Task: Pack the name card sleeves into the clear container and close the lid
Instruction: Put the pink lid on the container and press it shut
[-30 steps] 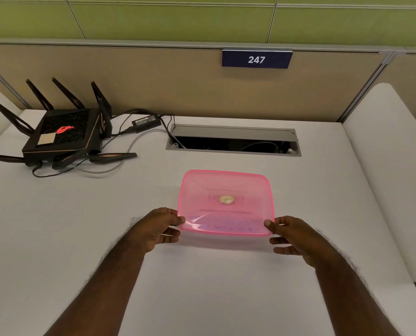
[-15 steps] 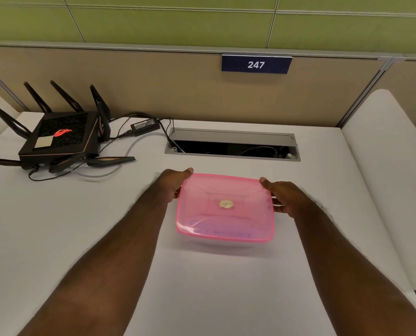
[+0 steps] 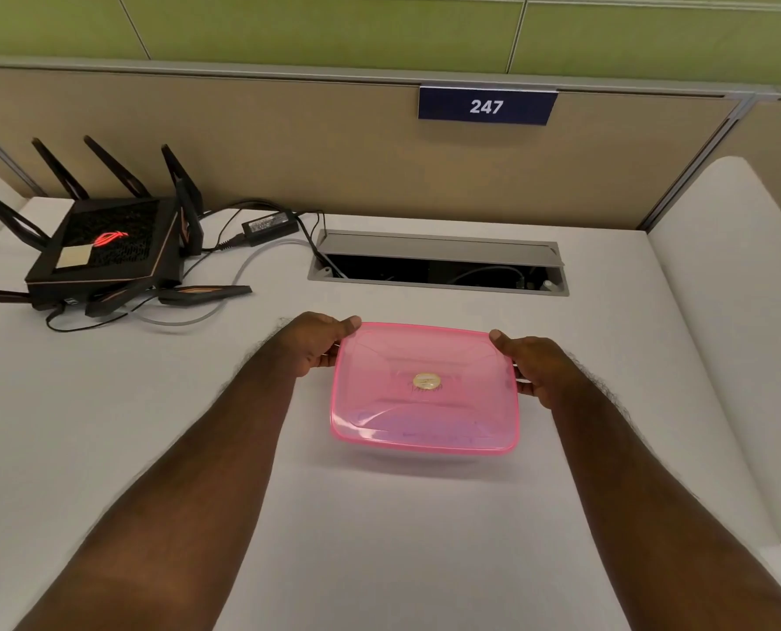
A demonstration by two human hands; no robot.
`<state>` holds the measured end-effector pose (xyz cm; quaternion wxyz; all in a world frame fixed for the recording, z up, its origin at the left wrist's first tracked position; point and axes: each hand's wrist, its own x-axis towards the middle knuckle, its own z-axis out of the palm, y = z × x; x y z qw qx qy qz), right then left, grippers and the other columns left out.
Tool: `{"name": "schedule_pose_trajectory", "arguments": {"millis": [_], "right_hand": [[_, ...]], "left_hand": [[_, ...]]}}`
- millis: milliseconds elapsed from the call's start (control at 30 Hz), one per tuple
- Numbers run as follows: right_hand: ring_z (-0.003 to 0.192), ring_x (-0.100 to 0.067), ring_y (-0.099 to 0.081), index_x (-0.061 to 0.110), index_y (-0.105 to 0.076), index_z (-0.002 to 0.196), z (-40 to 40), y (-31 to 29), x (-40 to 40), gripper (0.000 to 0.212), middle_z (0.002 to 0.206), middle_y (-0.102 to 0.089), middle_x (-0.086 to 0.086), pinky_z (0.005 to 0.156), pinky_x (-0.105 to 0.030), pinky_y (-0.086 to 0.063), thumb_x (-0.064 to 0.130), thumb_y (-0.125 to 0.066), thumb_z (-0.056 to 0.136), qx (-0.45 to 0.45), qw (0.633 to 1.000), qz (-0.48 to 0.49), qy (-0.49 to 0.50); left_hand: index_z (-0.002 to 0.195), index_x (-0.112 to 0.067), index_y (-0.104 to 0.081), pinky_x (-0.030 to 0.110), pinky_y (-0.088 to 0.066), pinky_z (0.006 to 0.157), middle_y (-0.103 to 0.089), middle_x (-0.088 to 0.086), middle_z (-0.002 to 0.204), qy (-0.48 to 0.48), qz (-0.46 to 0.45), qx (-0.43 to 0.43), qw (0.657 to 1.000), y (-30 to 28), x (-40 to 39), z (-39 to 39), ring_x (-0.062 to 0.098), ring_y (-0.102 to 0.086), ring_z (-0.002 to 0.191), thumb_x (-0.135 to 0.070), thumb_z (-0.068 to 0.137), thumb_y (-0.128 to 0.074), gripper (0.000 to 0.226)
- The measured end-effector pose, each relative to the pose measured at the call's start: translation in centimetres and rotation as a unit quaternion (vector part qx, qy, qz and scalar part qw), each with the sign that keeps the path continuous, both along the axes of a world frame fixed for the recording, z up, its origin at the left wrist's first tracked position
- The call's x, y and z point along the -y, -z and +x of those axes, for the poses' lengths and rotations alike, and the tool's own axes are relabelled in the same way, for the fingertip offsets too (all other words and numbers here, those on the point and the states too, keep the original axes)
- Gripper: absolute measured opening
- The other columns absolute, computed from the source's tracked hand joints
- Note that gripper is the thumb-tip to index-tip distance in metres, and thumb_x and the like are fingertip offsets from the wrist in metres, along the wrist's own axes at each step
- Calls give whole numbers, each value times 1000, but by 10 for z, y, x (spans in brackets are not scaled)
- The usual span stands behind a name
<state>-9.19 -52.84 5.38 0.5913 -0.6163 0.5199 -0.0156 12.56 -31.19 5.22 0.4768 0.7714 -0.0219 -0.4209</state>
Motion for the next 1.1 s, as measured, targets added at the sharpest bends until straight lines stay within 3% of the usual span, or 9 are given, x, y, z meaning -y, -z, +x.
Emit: {"name": "schedule_pose_trajectory", "arguments": {"millis": [400,533,633,733,833,867,933,1000,1100], "right_hand": [[89,-31,-58,7,-60,86,-2,9,-4,42,100,-63,-18,88,-49,-53,48,-64,87,11,999,-27,22],[86,-32,-58,6,-60,82,-2,9,-5,43,97,-64,-20,83,-45,-54,50,-64,86,15,999,-42,19],[85,-30,-58,5,-60,84,-4,9,-5,44,94,-63,-18,79,-44,-54,48,-65,86,19,999,-47,-1],[92,-30,-60,4,-62,92,-2,-1,3,40,97,-63,-14,78,-40,-53,45,-60,91,-23,993,-82,-85],[81,-28,-59,9,-58,70,12,-11,12,45,72,-57,-8,71,-32,-43,48,-53,93,-97,955,-181,-216],[84,-29,-61,14,-57,68,20,-12,10,46,73,-58,-6,72,-31,-42,54,-51,91,-114,933,-225,-256],[107,-29,-61,23,-67,92,39,-13,-3,52,104,-67,-4,90,-38,-46,70,-47,82,-117,898,-290,-310],[119,-27,-55,25,-66,113,61,-19,-27,59,127,-62,0,100,-48,-43,71,-44,82,-92,875,-318,-353],[105,-27,-60,9,-70,108,99,-26,-62,55,116,-67,-9,90,-38,-46,53,-40,97,-55,837,-293,-458]], "left_hand": [[87,-3,-64,39,-57,82,-66,12,87,-16,-3,-1,1000,10,0,5,23,-61,79,-31,86,-70,29],[86,-2,-63,41,-56,84,-65,14,88,-20,-9,3,1000,9,2,4,23,-60,77,-30,87,-70,28],[95,1,-65,38,-56,79,-65,16,92,-24,-8,8,1000,7,2,2,24,-60,80,-31,87,-69,33],[108,4,-65,33,-56,71,-66,16,97,-18,-4,14,1000,7,0,-3,24,-61,82,-34,89,-66,42],[107,4,-65,34,-55,73,-66,15,95,-18,-5,29,999,9,-2,-6,24,-61,81,-38,89,-66,45],[106,3,-66,36,-56,76,-66,15,94,-25,-8,36,999,10,-3,-7,25,-61,81,-39,88,-66,46],[103,3,-67,40,-56,81,-67,15,93,-46,-10,49,998,11,-5,-11,26,-61,82,-42,86,-67,48],[104,3,-67,41,-56,84,-67,14,94,-64,-15,48,997,11,-8,-14,27,-61,84,-43,87,-66,48],[106,-1,-67,39,-56,82,-69,14,101,-72,-26,39,996,13,-14,-20,28,-64,89,-35,89,-65,38]]}}
